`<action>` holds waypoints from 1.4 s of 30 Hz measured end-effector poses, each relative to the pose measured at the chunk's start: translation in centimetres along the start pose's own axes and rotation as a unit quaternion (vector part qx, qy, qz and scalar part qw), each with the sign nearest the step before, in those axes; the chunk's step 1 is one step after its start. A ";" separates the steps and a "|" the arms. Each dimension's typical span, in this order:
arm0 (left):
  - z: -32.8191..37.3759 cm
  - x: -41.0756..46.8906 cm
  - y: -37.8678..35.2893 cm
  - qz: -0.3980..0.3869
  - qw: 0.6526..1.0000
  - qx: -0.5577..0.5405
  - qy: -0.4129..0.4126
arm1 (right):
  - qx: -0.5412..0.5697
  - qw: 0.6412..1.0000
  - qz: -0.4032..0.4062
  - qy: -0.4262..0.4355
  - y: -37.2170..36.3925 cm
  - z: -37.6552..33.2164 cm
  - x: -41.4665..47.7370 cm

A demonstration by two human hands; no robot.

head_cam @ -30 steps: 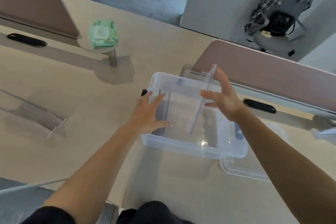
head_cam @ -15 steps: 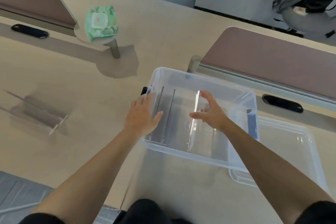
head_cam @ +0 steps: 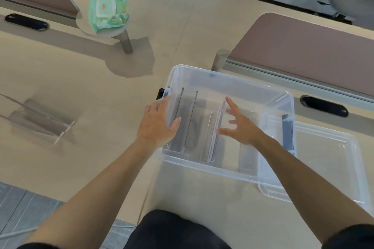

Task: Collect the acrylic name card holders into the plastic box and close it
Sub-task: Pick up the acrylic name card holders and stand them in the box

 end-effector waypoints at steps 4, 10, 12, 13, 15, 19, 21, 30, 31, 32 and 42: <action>0.0 0.0 0.0 0.002 1.000 -0.008 -0.002 | -0.123 0.989 -0.085 -0.015 -1.4 0.6 -1.6; 0.2 -0.2 0.2 0.006 1.000 -0.001 -0.004 | -0.105 0.991 -0.083 -0.025 -2.5 0.9 -1.1; 0.2 -0.2 0.2 0.007 1.000 0.000 -0.004 | -0.087 0.991 -0.094 -0.023 -2.7 1.0 -1.2; 0.2 -0.2 0.2 0.007 1.000 -0.001 -0.003 | -0.081 0.992 -0.098 -0.021 -2.7 1.2 -1.1; 0.1 -0.1 0.1 0.010 1.000 -0.003 -0.003 | -0.071 0.992 -0.101 -0.017 -2.8 1.4 -0.9; 0.2 -0.1 0.1 0.015 1.000 0.006 -0.006 | -0.063 0.992 -0.106 -0.008 -2.9 1.1 -0.4; 0.3 -0.1 0.1 0.014 1.000 0.003 -0.003 | -0.070 0.991 -0.111 -0.004 -3.0 0.6 -0.1; 0.4 -0.2 0.2 0.013 1.000 0.001 -0.001 | -0.112 0.987 -0.118 0.013 -3.6 -1.5 0.9; 0.4 -0.2 0.2 0.013 1.000 0.001 0.000 | -0.115 0.986 -0.116 0.014 -3.6 -1.6 1.0; 0.3 -0.2 0.1 0.014 1.000 0.000 0.000 | -0.117 0.986 -0.115 0.015 -3.6 -1.7 1.1; 0.3 -0.1 0.1 0.012 1.000 -0.003 0.005 | -0.099 0.987 -0.124 0.022 -4.2 -2.0 1.6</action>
Point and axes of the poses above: each hand's wrist, its own x-axis towards the middle knuckle, its own y-axis out of the back of the hand, z = x × y, the point moved 2 cm from there along x, towards the middle knuckle, and after that the axes turned 9 degrees about -y, right-handed, at the moved point
